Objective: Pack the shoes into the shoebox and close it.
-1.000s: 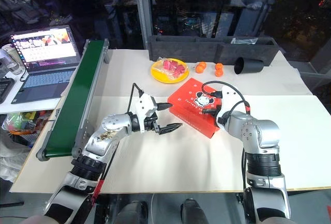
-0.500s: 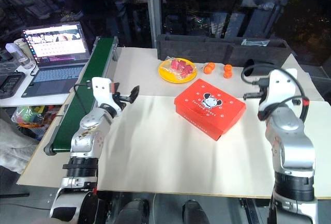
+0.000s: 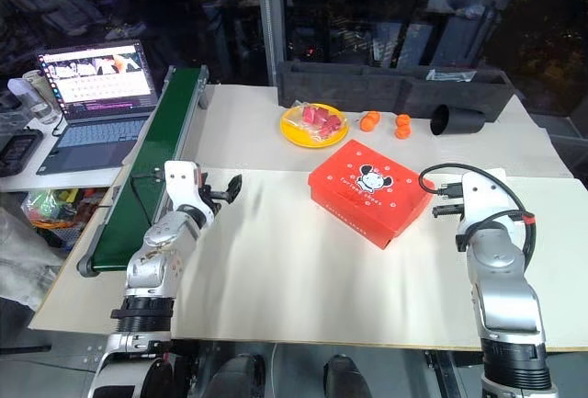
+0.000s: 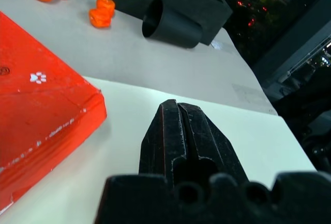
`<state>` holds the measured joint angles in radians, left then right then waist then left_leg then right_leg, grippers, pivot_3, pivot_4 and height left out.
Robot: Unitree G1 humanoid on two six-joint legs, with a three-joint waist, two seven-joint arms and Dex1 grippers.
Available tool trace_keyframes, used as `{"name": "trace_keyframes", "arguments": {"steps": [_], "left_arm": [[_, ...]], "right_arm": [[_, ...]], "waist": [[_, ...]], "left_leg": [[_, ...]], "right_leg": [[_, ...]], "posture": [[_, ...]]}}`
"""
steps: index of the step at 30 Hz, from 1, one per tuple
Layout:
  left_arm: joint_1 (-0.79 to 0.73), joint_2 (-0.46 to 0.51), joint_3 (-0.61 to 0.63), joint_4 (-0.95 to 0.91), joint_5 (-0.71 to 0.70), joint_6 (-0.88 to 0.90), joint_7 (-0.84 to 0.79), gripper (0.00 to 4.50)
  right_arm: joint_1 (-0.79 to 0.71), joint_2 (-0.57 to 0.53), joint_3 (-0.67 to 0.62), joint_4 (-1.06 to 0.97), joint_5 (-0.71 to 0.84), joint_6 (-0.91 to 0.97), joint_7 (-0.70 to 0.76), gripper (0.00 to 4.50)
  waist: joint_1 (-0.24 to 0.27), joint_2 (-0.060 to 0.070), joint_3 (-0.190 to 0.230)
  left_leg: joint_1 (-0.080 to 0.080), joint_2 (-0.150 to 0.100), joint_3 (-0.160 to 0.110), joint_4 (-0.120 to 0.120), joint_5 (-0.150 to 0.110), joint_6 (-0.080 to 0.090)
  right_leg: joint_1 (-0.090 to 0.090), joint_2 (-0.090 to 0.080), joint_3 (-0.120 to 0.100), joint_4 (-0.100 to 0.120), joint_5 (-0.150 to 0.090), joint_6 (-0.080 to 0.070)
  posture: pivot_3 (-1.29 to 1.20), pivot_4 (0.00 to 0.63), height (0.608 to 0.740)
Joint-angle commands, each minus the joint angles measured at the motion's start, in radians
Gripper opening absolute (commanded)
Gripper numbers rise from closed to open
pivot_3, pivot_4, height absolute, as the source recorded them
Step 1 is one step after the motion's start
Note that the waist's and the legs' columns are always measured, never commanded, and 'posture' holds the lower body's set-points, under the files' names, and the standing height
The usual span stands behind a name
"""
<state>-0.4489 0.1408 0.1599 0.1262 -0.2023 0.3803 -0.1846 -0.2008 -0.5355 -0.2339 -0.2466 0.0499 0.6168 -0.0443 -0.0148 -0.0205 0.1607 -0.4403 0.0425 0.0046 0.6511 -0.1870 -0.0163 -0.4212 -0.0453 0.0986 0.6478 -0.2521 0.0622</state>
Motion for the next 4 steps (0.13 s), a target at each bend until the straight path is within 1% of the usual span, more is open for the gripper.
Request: {"name": "trace_keyframes", "arguments": {"steps": [1,4], "left_arm": [[0.008,-0.006,0.000,-0.041,-0.017,0.000,0.002,4.50],[0.016,-0.003,-0.012,-0.044,-0.007,-0.005,-0.001,4.50]], "right_arm": [[0.006,0.008,-0.047,-0.018,-0.027,-0.039,-0.009,0.07],[0.012,0.019,-0.053,-0.023,-0.032,-0.039,-0.008,0.07]], "waist": [[0.001,0.000,0.000],[0.001,0.000,0.000]], "left_leg": [[0.000,0.000,0.000,0.000,0.000,0.000],[0.000,0.000,0.000,0.000,0.000,0.000]], "right_leg": [[0.000,0.000,0.000,0.000,0.000,0.000],[0.000,0.000,0.000,0.000,0.000,0.000]], "posture": [[0.00,0.150,0.710],[0.00,0.150,0.710]]}}
